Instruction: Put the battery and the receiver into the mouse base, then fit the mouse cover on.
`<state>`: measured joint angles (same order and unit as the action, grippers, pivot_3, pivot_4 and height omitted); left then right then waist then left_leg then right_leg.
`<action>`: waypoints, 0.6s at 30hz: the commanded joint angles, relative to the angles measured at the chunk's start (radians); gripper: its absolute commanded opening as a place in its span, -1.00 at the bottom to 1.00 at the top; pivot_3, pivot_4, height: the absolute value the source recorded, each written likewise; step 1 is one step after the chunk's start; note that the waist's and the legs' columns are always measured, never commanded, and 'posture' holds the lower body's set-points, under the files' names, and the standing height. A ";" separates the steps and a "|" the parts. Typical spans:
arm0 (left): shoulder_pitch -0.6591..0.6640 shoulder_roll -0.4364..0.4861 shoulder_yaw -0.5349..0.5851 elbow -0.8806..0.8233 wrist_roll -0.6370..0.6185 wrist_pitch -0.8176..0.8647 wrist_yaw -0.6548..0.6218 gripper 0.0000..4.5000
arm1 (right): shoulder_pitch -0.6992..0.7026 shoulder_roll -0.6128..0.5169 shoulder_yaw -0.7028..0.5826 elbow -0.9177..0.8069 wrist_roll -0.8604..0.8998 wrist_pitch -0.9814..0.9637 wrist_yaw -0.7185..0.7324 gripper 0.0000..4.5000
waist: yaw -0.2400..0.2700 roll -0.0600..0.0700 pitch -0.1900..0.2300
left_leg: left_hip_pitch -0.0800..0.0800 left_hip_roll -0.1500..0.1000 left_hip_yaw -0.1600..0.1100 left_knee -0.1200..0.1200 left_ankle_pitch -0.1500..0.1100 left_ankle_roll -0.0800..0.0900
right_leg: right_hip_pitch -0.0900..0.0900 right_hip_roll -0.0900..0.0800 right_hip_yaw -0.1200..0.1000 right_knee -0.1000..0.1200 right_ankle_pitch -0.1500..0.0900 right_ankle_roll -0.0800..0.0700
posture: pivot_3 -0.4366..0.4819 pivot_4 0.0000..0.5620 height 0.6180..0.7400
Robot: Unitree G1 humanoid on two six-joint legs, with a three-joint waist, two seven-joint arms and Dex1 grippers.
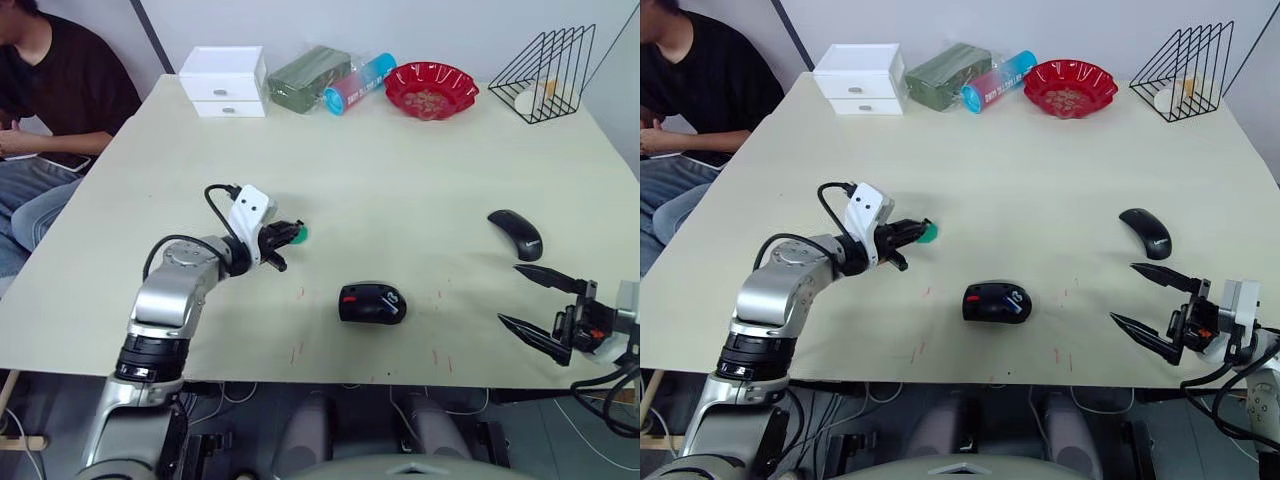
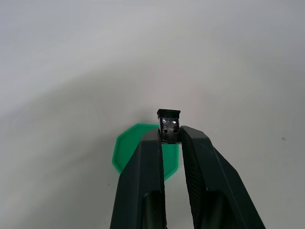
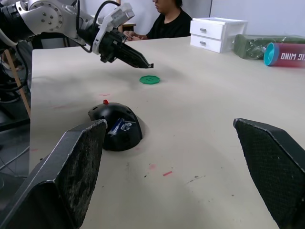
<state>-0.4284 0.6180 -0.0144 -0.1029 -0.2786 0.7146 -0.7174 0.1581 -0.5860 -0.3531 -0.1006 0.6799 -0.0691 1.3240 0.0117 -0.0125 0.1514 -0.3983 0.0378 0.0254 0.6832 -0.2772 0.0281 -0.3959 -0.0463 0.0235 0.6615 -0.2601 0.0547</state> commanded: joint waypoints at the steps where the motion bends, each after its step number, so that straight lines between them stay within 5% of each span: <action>1: -0.037 0.059 -0.011 -0.007 -0.035 -0.058 -0.140 -0.96 | -0.011 -0.006 0.006 -0.036 0.012 0.002 0.000 1.00 | -0.001 0.000 0.001 | 0.000 0.000 0.000 0.000 0.000 0.000 | 0.000 0.000 0.000 0.000 0.000 0.000 | -0.05 -0.47 1.00; 8: -0.158 0.148 -0.104 0.121 -0.035 -0.230 -0.469 -0.96 | -0.087 -0.046 0.055 -0.122 0.057 0.166 -0.082 1.00 | 0.000 0.000 0.001 | 0.000 0.000 0.001 0.000 0.000 0.000 | -0.001 0.000 0.000 0.000 0.000 0.000 | -0.05 -0.47 1.00; 18: -0.275 0.116 -0.211 0.169 -0.010 -0.343 -0.659 -0.96 | -0.211 -0.072 0.154 -0.262 0.115 0.486 -0.308 1.00 | 0.000 0.000 0.002 | -0.001 0.000 0.000 0.000 0.000 0.000 | -0.001 0.001 0.000 0.000 0.000 0.000 | -0.05 -0.47 1.00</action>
<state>-0.6726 0.7472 -0.2097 0.0931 -0.2921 0.3968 -1.3472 -0.0152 -0.6499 -0.2121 -0.3016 0.7525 0.3222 1.1008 0.0113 -0.0127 0.1533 -0.3994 0.0378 0.0255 0.6832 -0.2772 0.0283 -0.3967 -0.0457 0.0232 0.6612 -0.2602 0.0547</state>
